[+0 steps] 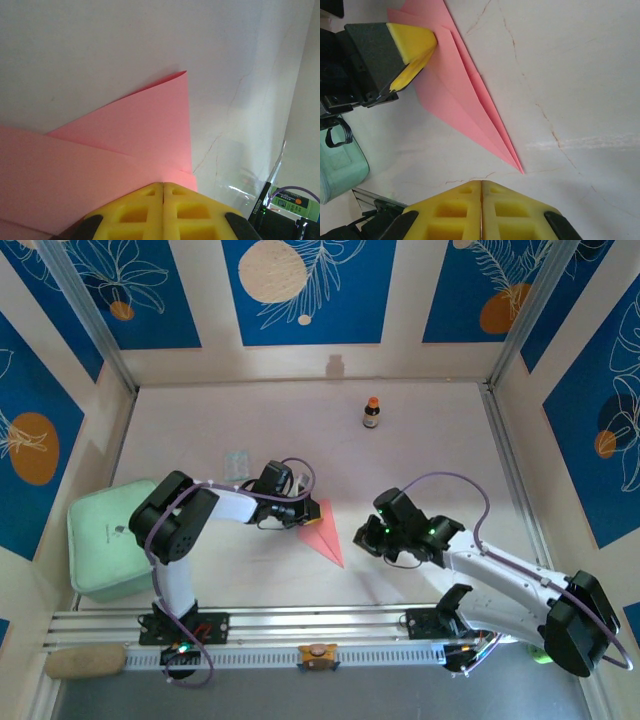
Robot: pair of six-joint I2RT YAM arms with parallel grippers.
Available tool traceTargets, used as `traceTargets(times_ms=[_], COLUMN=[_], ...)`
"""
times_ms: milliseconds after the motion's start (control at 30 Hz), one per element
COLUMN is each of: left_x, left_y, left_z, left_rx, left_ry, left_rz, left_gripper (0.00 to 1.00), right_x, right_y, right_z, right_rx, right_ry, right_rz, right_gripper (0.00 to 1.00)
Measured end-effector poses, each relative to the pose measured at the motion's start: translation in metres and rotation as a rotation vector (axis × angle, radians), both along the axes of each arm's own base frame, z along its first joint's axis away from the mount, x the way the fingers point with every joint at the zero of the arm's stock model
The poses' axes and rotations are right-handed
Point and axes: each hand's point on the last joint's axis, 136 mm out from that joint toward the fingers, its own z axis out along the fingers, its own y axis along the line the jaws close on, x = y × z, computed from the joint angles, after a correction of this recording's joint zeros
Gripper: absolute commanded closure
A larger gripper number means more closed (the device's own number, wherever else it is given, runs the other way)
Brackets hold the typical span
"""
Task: Fold a paper plane with a square sheet of paper (pick it up from the middle)
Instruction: Fourth fold the wing at the center of the table.
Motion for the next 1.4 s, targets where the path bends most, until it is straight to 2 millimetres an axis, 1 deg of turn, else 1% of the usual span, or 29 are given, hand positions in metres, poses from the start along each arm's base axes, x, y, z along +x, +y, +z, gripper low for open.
traceTargets(times_ms=[167, 367, 500, 600, 733, 833, 933, 967, 1133, 1233, 1400], left_x=[0.0, 0.0, 0.0, -0.001, -0.001, -0.005, -0.014, -0.017, -0.02, -0.021, -0.024], left_y=[0.001, 0.001, 0.001, 0.001, 0.002, 0.006, 0.015, 0.017, 0.02, 0.022, 0.026], left_z=[0.0, 0.0, 0.0, 0.0, 0.0, 0.0, -0.001, -0.001, -0.002, -0.002, -0.002], left_rx=[0.003, 0.005, -0.005, -0.012, -0.016, -0.014, 0.0, 0.007, 0.037, 0.059, 0.089], left_ry=[-0.001, -0.001, -0.01, -0.015, -0.016, -0.006, 0.013, 0.018, 0.041, 0.051, 0.051], left_rz=[0.0, 0.002, 0.003, 0.003, 0.009, 0.028, 0.043, 0.044, 0.043, 0.042, 0.033], left_gripper=[1.0, 1.0, 1.0, 1.0, 1.0, 1.0, 1.0, 1.0, 1.0, 1.0, 1.0], right_x=[0.0, -0.004, -0.011, -0.013, -0.018, -0.023, -0.029, -0.031, -0.038, -0.043, -0.054], right_y=[-0.003, -0.005, -0.007, -0.008, -0.004, -0.001, 0.002, 0.003, 0.01, 0.018, 0.03], right_z=[-0.005, -0.021, -0.036, -0.039, -0.035, -0.035, -0.035, -0.035, -0.034, -0.033, -0.047], right_rx=[-0.021, -0.039, -0.04, -0.043, -0.01, 0.013, 0.029, 0.033, 0.078, 0.091, 0.067], right_ry=[-0.017, -0.04, -0.029, -0.019, -0.001, 0.035, 0.066, 0.074, 0.097, 0.102, 0.168], right_rz=[0.003, 0.031, 0.041, 0.043, 0.057, 0.058, 0.06, 0.062, 0.075, 0.1, 0.156], right_gripper=[0.85, 0.79, 0.78, 0.78, 0.77, 0.77, 0.71, 0.68, 0.58, 0.58, 0.59])
